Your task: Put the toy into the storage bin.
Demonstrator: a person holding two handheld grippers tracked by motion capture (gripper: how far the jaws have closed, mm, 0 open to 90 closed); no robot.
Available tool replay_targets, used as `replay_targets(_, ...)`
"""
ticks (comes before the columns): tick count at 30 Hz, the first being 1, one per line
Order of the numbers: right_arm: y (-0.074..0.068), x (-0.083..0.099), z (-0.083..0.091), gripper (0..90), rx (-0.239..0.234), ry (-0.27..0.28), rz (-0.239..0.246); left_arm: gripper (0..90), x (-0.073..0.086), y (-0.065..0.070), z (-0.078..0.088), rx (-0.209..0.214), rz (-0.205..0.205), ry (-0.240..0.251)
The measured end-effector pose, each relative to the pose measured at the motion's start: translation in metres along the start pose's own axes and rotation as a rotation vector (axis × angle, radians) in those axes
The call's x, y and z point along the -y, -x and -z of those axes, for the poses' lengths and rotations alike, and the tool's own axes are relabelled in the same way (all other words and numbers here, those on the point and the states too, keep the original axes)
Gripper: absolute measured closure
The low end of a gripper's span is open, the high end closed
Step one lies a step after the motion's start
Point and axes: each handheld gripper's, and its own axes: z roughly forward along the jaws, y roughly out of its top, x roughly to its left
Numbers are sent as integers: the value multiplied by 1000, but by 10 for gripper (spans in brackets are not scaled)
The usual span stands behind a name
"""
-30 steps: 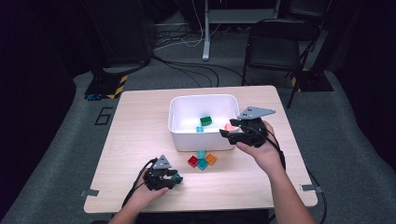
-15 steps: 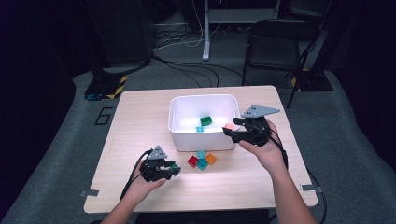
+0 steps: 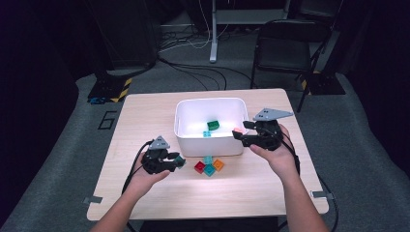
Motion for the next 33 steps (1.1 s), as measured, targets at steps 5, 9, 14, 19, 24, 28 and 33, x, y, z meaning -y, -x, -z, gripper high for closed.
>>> replay_targets(5,2,1,1,424,-2,2,-6,585,-17,-2,8,18,8,9)
replay_targets(9,2,1,0,425,-3,-1,-8,585,-31,-3,13,28,-6,-2)
replay_targets(14,3,1,1,424,-2,5,-10,585,-46,-2,20,15,-13,9)
replay_targets(19,4,1,2,424,0,6,-12,585,-62,-3,26,13,-32,24)
replay_targets(24,4,1,2,424,0,7,-13,585,-77,-2,28,10,-46,33)
replay_targets(28,4,1,2,424,1,7,-12,585,-88,-3,27,9,-51,35)
replay_targets(33,4,1,2,424,1,9,-14,585,-99,-5,25,6,-51,41)
